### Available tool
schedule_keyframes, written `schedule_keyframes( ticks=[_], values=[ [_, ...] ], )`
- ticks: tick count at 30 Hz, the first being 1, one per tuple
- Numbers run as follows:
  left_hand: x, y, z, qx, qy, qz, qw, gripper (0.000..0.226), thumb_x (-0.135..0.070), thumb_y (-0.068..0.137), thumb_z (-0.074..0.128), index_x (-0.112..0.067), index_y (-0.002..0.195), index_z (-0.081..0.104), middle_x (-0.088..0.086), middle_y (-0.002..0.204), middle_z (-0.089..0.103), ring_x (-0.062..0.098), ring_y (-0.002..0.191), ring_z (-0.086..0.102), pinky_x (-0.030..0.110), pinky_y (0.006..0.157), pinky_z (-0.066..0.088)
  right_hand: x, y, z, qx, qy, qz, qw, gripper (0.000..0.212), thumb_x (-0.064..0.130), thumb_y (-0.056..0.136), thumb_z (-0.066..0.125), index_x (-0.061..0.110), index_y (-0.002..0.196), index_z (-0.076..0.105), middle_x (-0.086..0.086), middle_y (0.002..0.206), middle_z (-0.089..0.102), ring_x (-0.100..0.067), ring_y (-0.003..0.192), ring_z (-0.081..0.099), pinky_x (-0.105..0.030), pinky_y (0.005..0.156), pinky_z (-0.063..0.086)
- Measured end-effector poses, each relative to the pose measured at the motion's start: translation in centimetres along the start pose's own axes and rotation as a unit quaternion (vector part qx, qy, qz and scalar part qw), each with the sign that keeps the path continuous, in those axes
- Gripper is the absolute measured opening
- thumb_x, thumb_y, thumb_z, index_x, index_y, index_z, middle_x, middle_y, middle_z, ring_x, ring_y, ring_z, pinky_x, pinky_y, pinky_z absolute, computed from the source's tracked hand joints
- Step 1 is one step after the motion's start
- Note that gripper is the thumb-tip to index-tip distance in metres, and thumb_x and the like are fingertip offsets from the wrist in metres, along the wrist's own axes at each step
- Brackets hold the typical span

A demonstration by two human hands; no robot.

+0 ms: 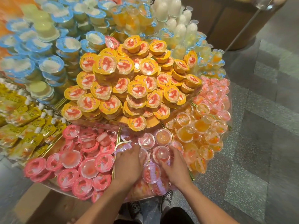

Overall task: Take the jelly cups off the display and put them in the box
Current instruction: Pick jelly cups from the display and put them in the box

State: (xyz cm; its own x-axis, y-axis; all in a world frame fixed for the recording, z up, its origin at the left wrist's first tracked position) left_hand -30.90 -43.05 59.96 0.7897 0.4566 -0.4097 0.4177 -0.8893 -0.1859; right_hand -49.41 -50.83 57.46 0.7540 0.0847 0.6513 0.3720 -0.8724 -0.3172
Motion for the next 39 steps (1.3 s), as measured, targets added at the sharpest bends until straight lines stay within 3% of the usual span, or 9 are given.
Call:
schedule_keyframes(
  ticks=[4, 9, 15, 22, 26, 30, 34, 39],
  values=[
    [-0.1, 0.3, 0.3, -0.003, 0.023, -0.007, 1.000, 0.032, -0.044, 0.099, 0.045, -0.023, 0.121, 0.054, -0.002, 0.090, 0.071, 0.024, 0.090, 0.065, 0.042, 0.093, 0.040, -0.1, 0.2, -0.2, 0.009, -0.006, -0.005, 1.000, 0.075, 0.041, 0.086, 0.075, 0.029, 0.148, 0.034, 0.009, 0.146, 0.046, -0.008, 0.131, 0.046, -0.026, 0.109, 0.039],
    [0.0, 0.3, 0.4, -0.001, 0.020, -0.009, 1.000, 0.031, -0.043, 0.094, 0.054, -0.022, 0.117, 0.057, -0.004, 0.090, 0.070, 0.024, 0.089, 0.066, 0.041, 0.088, 0.041, 0.0, 0.3, -0.6, 0.023, -0.016, -0.021, 0.999, 0.078, 0.045, 0.084, 0.076, 0.033, 0.147, 0.032, 0.009, 0.146, 0.045, -0.008, 0.131, 0.046, -0.030, 0.110, 0.041],
    [-0.5, 0.1, -0.7, 0.021, 0.039, -0.020, 0.999, 0.046, -0.048, 0.093, 0.052, -0.022, 0.131, 0.050, -0.006, 0.107, 0.069, 0.021, 0.104, 0.065, 0.041, 0.097, 0.040, 0.4, 0.3, -0.9, 0.024, -0.035, -0.038, 0.998, 0.081, 0.055, 0.082, 0.074, 0.034, 0.147, 0.030, 0.009, 0.145, 0.043, -0.011, 0.133, 0.043, -0.032, 0.108, 0.041],
    [-0.7, 0.0, -1.4, 0.061, 0.056, -0.024, 0.996, 0.052, -0.048, 0.091, 0.055, -0.023, 0.135, 0.045, -0.006, 0.112, 0.066, 0.019, 0.110, 0.061, 0.040, 0.100, 0.039, 1.0, -1.0, -1.7, 0.019, -0.023, -0.064, 0.997, 0.084, 0.058, 0.081, 0.074, 0.041, 0.147, 0.026, 0.013, 0.143, 0.040, -0.008, 0.134, 0.037, -0.034, 0.111, 0.038],
    [-0.5, -0.3, -1.5, 0.051, 0.043, -0.011, 0.998, 0.060, -0.051, 0.089, 0.058, -0.024, 0.140, 0.043, -0.005, 0.123, 0.064, 0.021, 0.119, 0.057, 0.039, 0.103, 0.039, 1.7, -1.9, -3.1, 0.011, -0.068, -0.102, 0.992, 0.088, 0.057, 0.084, 0.070, 0.034, 0.153, 0.020, 0.015, 0.151, 0.029, 0.002, 0.138, 0.018, -0.027, 0.120, 0.019],
    [-0.2, -0.9, -1.6, 0.055, 0.052, 0.002, 0.997, 0.072, -0.055, 0.087, 0.061, -0.024, 0.147, 0.037, -0.002, 0.139, 0.055, 0.023, 0.132, 0.047, 0.042, 0.107, 0.037, 2.5, -3.0, -4.4, 0.045, -0.116, -0.119, 0.985, 0.095, 0.065, 0.087, 0.061, 0.033, 0.158, 0.007, 0.015, 0.163, 0.007, -0.003, 0.149, -0.004, -0.027, 0.121, 0.000],
    [0.3, -1.7, -2.3, 0.067, 0.074, 0.008, 0.995, 0.083, -0.063, 0.084, 0.061, -0.023, 0.151, 0.031, 0.002, 0.151, 0.039, 0.025, 0.143, 0.032, 0.042, 0.113, 0.034, 3.3, -3.8, -5.3, 0.045, -0.161, -0.129, 0.978, 0.094, 0.075, 0.087, 0.052, 0.038, 0.158, 0.003, 0.020, 0.163, -0.006, -0.005, 0.150, -0.016, -0.033, 0.122, -0.005],
    [0.6, -3.0, -4.1, 0.055, 0.080, 0.004, 0.995, 0.089, -0.069, 0.083, 0.059, -0.025, 0.152, 0.025, 0.003, 0.159, 0.028, 0.026, 0.147, 0.024, 0.045, 0.116, 0.031, 5.3, -4.6, -6.2, 0.049, -0.179, -0.151, 0.971, 0.091, 0.075, 0.088, 0.051, 0.040, 0.158, 0.004, 0.012, 0.167, -0.006, -0.008, 0.150, -0.018, -0.035, 0.121, -0.004]
  ],
)
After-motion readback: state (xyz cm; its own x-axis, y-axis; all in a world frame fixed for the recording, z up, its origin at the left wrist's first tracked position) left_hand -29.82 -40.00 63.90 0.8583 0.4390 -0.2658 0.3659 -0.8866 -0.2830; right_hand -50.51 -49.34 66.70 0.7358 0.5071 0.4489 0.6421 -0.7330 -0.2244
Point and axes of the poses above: each hand's wrist, its own y-axis towards the middle knuckle, its own z-axis out of the palm, x = y × z, the point moved 2 cm from there along y, towards the middle knuckle
